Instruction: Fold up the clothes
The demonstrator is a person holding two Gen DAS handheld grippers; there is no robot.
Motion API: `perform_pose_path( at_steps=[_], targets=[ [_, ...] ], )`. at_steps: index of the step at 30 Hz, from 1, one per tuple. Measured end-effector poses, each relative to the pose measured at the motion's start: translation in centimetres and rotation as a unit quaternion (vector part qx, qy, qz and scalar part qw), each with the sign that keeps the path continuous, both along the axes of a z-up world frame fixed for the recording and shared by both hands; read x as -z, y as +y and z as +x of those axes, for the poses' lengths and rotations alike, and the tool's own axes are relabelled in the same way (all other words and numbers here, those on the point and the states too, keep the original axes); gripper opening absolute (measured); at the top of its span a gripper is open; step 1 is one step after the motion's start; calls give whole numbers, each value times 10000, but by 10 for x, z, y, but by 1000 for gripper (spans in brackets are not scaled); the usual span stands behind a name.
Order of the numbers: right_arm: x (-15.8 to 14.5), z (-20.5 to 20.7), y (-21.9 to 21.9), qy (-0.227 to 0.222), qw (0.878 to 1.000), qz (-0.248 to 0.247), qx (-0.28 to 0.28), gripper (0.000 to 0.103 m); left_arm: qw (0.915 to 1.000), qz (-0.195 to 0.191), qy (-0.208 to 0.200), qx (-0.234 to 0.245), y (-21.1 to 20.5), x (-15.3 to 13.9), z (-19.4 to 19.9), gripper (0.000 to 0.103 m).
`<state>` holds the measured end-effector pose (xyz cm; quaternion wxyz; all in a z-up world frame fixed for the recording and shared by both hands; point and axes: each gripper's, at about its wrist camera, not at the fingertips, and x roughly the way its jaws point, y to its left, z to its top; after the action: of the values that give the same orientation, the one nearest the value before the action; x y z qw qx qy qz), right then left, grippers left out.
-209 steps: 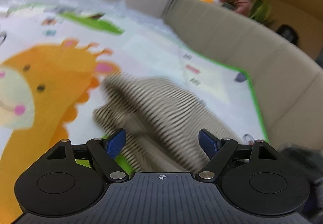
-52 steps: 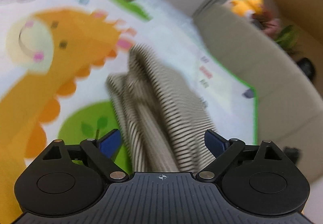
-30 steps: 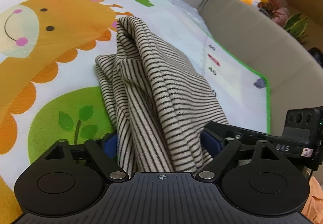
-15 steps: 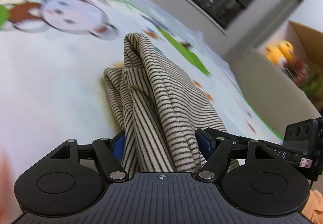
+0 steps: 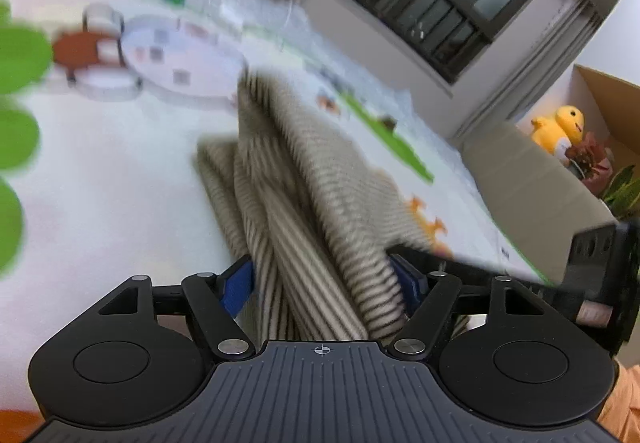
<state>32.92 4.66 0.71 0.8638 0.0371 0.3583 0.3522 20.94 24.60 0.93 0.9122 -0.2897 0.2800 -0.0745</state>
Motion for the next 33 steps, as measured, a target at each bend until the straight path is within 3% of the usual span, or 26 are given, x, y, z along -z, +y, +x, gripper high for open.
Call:
perform_pose_path(
  at_steps=[3,6,8,10,12,14,17,19,24,26,28,30,33],
  targets=[
    [-5,-11,-2,-346,9991,-243,67,83,9974,336,-642,-52,-1,-32,-8,76],
    [-12,-25,3,-735,9962,-464,37,83,9940,409,-973,275,-5,-52,3,80],
    [-21,-41,8,-1153,9916,-589,-77,81,9959,374,-750,347,-3,-47,21,80],
    [-32,-60,12,-1523,9862,-571,-300,66,9980,355,-397,345,0,-36,43,80],
    [-34,-74,16,-1373,9874,-372,-689,66,9986,429,-81,307,3,-19,60,79],
    [-19,-82,29,-1046,9876,-566,-1027,67,9975,587,-123,362,3,-8,64,79],
    [8,-96,43,-1516,9732,-1214,-1228,75,9961,758,-180,414,-3,-9,61,80],
    [7,-101,44,-1647,9695,-1292,-1273,75,9952,845,-186,453,-4,-10,60,80],
    [-34,-90,12,-1382,9856,-425,-880,74,9962,698,-273,447,2,-6,60,80],
    [-41,-81,2,-1369,9885,-289,-573,74,9961,704,-296,430,1,-5,61,82],
    [-31,-67,0,-1147,9918,-407,-384,74,9959,743,-308,405,-2,-5,59,82],
    [-7,-52,4,-873,9925,-824,-215,76,9953,817,-330,402,-5,-4,56,83],
    [21,-31,-13,-114,9998,-188,41,89,9921,1126,-398,393,-12,-11,43,83]
  ],
)
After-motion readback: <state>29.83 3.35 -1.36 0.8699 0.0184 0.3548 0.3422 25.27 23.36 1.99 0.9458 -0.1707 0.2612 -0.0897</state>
